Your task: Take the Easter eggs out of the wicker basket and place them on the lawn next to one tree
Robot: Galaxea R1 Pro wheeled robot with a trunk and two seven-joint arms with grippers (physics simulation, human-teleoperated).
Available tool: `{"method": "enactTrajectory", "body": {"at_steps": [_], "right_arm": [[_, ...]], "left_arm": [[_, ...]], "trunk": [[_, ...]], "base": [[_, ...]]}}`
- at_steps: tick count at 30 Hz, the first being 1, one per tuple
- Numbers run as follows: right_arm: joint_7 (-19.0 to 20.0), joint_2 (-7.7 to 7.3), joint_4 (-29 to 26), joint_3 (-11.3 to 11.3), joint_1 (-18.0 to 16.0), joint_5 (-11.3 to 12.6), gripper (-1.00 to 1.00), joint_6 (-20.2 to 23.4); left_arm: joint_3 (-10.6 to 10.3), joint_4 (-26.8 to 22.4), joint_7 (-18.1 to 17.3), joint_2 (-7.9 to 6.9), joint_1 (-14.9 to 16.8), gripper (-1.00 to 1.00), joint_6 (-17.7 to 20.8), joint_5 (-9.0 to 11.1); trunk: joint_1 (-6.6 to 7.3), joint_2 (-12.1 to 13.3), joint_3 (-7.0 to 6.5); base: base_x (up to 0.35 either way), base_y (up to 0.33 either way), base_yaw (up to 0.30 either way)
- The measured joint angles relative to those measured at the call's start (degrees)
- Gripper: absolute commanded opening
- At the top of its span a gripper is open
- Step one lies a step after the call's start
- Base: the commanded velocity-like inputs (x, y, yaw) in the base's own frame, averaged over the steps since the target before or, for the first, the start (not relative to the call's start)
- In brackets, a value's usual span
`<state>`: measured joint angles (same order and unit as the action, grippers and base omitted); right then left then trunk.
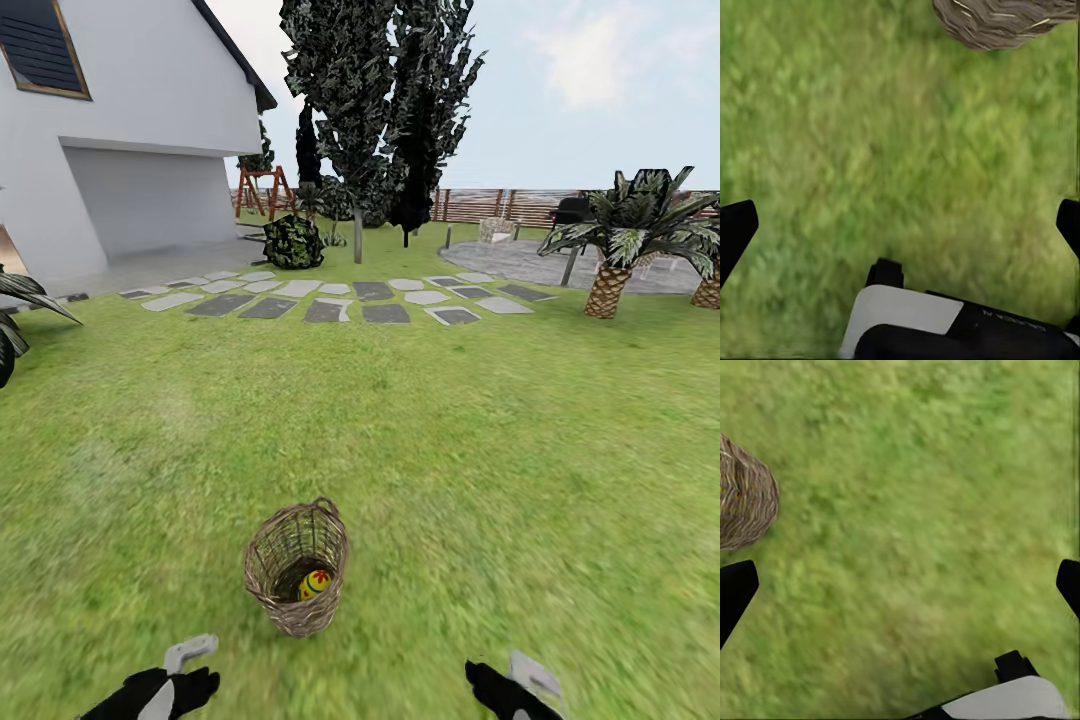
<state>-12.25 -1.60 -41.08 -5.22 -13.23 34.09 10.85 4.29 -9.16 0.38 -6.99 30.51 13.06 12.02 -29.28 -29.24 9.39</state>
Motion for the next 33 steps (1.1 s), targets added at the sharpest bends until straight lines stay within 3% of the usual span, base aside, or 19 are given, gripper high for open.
{"method": "enactTrajectory", "body": {"at_steps": [2,4,8,14,17,19,26,33], "right_arm": [[-3.4,0.16,-1.06,0.0,-2.88,0.05,1.0,3.99],[-7.34,1.34,-2.18,-0.17,-7.72,0.5,1.0,8.3],[-9.24,4.17,-2.65,-0.12,-14.37,0.13,1.0,10.77],[-9.07,4.94,-2.84,-0.18,-16.53,0.04,1.0,10.04],[-8.97,5.02,-2.89,-0.36,-16.59,0.08,1.0,6.78],[-9.04,4.6,-5.02,-2.3,-16.61,0.17,1.0,3.67],[-9.03,3.98,-7.63,-3.1,-15.98,0.21,1.0,3.49],[-9.07,4.09,-11.65,-3.15,-15.58,0.19,1.0,6.17]], "left_arm": [[0.07,-3.74,0.09,-0.05,0.17,1.0,4.75,0.03],[0.43,-10.98,0.49,0.03,0.61,1.0,12.59,-0.15],[0.68,-20.9,1.84,0.19,1.0,1.0,20.56,-0.26],[0.67,-24.71,2.45,0.26,2.93,1.0,21.84,-0.37],[0.67,-24.87,2.47,0.38,3.3,1.0,21.61,-0.37],[0.66,-24.94,2.44,0.6,3.46,1.0,21.23,-0.3],[0.64,-25.03,1.83,0.63,3.48,1.0,21.02,-0.19],[0.64,-25.1,1.79,0.65,3.48,1.0,20.91,-0.18]], "trunk": [[0.0,0.0,0.0],[0.0,0.0,-0.01],[0.01,0.0,0.0],[0.01,0.0,0.01],[0.01,0.0,0.01],[0.01,0.0,0.01],[0.01,0.0,0.01],[0.01,0.0,0.01]], "base": [[0.0,0.0,0.0],[0.0,0.0,0.0],[0.0,0.0,0.0],[0.0,0.0,0.0],[0.0,0.0,0.0],[0.0,0.0,0.0],[0.0,0.0,0.0],[0.0,0.0,0.0]]}}
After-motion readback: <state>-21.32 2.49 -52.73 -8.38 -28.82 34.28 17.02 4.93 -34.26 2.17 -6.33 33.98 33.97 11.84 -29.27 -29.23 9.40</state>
